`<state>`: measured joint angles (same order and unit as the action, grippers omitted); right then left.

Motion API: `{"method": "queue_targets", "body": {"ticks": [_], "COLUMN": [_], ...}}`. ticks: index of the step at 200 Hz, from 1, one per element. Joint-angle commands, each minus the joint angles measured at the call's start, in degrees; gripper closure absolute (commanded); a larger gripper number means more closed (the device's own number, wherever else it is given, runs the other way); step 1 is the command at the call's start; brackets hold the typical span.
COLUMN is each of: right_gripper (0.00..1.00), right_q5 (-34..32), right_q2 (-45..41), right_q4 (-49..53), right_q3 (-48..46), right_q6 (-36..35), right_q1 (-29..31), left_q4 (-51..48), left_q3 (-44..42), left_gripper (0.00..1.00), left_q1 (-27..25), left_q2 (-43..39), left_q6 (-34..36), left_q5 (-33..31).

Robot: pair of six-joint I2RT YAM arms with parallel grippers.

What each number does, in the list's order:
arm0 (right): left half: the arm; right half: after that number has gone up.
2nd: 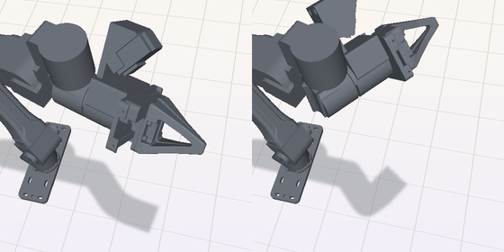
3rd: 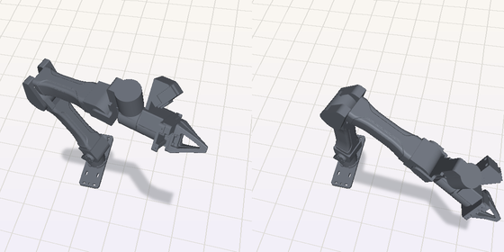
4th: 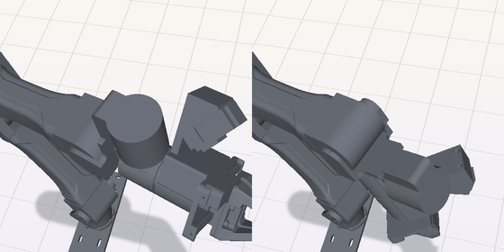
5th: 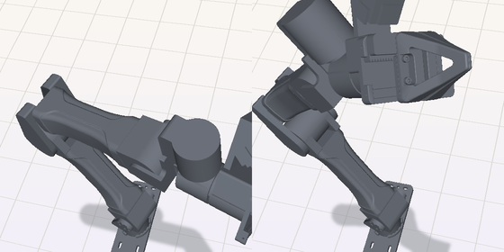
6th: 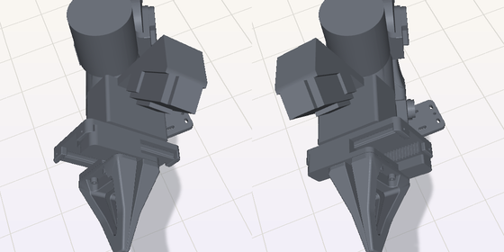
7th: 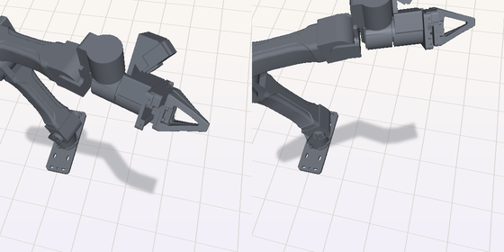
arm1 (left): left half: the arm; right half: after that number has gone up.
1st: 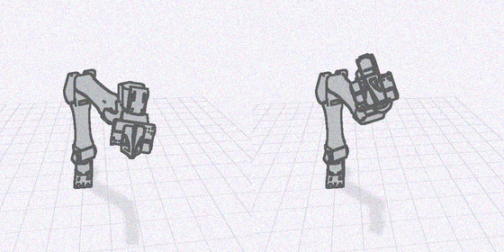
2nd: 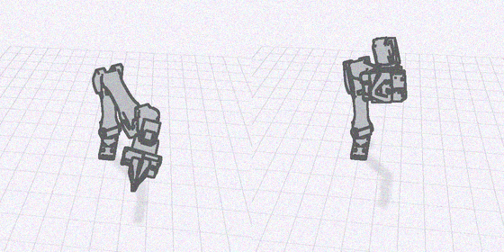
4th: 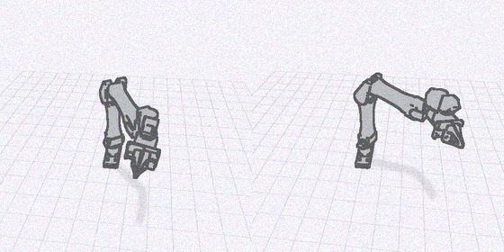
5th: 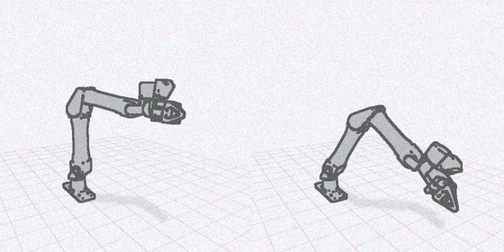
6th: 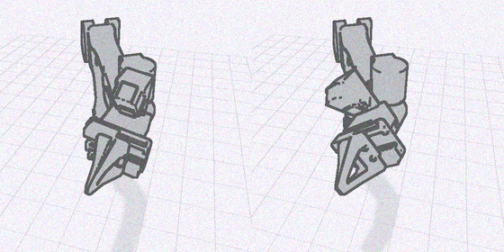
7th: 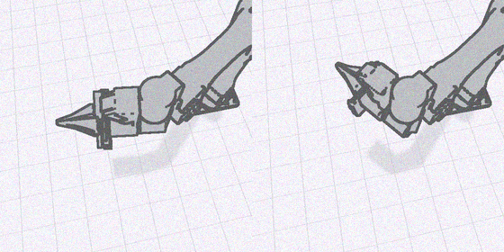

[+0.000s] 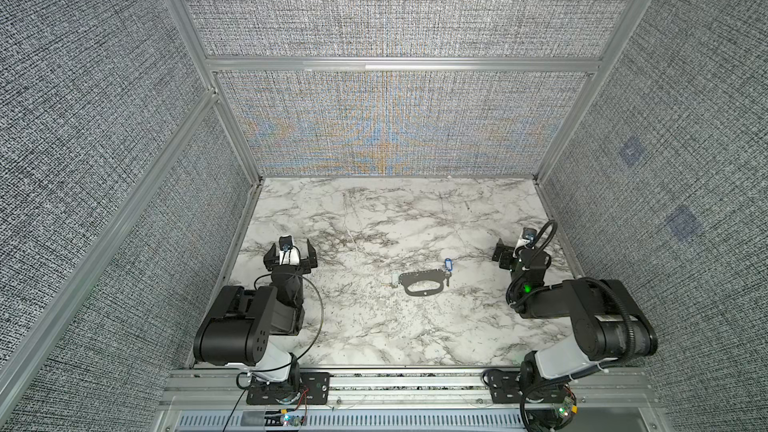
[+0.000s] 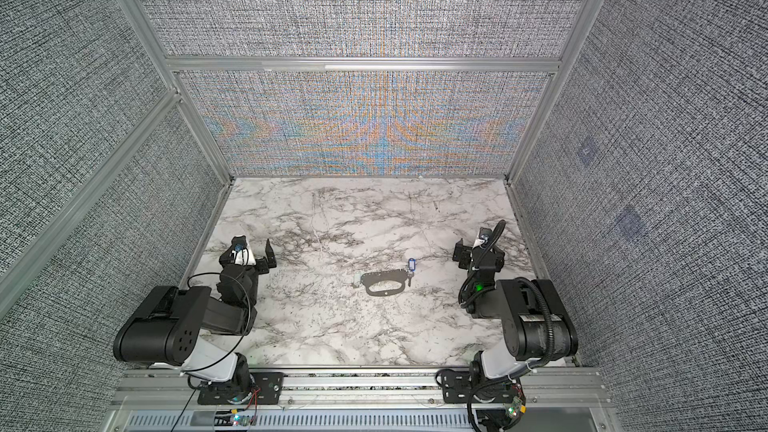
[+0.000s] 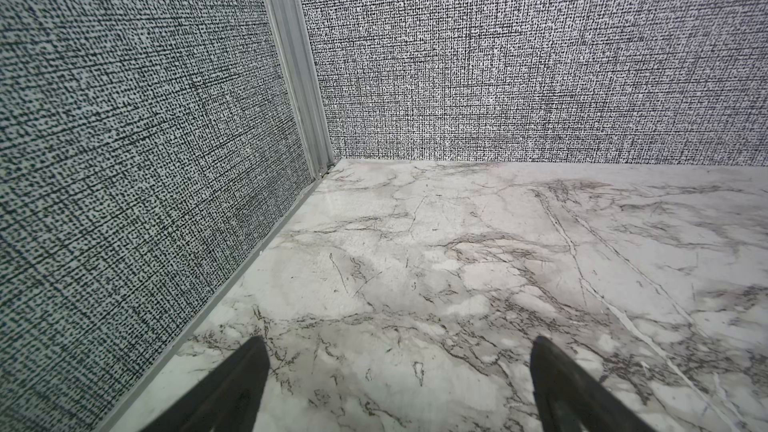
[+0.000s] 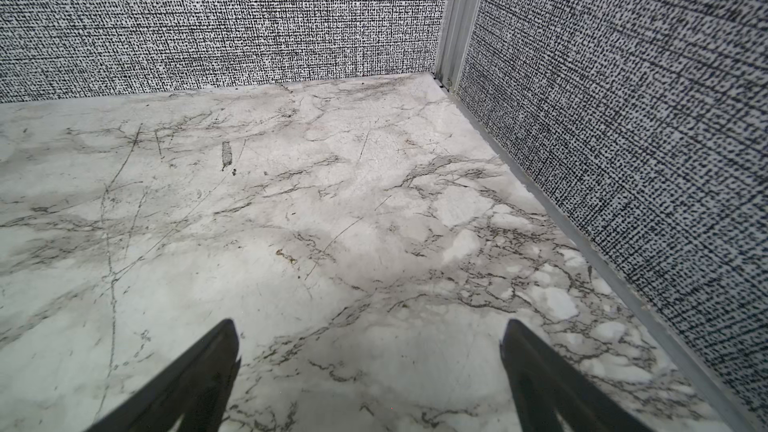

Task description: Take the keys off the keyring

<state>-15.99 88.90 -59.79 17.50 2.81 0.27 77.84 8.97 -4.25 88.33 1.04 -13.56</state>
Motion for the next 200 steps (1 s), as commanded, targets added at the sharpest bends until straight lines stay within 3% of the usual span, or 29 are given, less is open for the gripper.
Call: {"method": "queue_targets", "body": {"ticks": [1,19,37,62,77,86,98,123,155,200], "right_gripper": [0.01,0.01,0.00,0.01,0.01,0.02,0.05,0.11,0.17,0.27], "right_q5": [-0.09,-0.46,0.44,1.73,3.16,4.40,5.65,11.24,14.92,25.71], "right_q2": [-0.31,-2.96,-7.80,-14.32,-17.53,-18.33,-18.38,-16.62,-13.54,-2.58], "right_q4": [-1.67,0.63,8.58,22.03,32.98,40.75,51.99,69.68,80.76,89.96], "right_q3": [-0.35,-0.20,2.12,7.39,12.56,16.38,21.90,30.70,37.87,45.52], "right_q6": [0.24,0.23,-0.96,-1.76,-0.87,0.63,2.95,8.23,14.19,20.21], "right_q1": [0.02,0.03,0.52,1.97,3.65,4.96,7.30,13.53,23.19,32.24], "left_q4": [1.23,0.60,-2.87,-15.45,-26.76,-35.66,-46.14,-55.73,-60.18,-62.43], "left_q3": [0.00,-0.52,-0.24,3.35,6.96,10.15,14.16,16.98,16.89,17.91], "left_gripper": [0.01,0.01,0.01,0.01,0.01,0.01,0.01,0.08,0.18,0.31], "left_q1": [0.08,0.12,0.09,0.12,0.07,0.08,0.03,-0.30,-1.71,-7.03], "left_q2": [-0.34,-2.11,-6.14,-14.49,-20.08,-23.20,-26.19,-30.20,-31.62,-27.77], "left_q6": [-0.22,0.78,0.37,0.37,-3.71,-3.93,-1.71,-10.43,-18.26,-23.20], "left_q5": [0.01,2.54,1.02,-0.07,-1.56,2.13,11.70,18.79,27.19,31.01]}}
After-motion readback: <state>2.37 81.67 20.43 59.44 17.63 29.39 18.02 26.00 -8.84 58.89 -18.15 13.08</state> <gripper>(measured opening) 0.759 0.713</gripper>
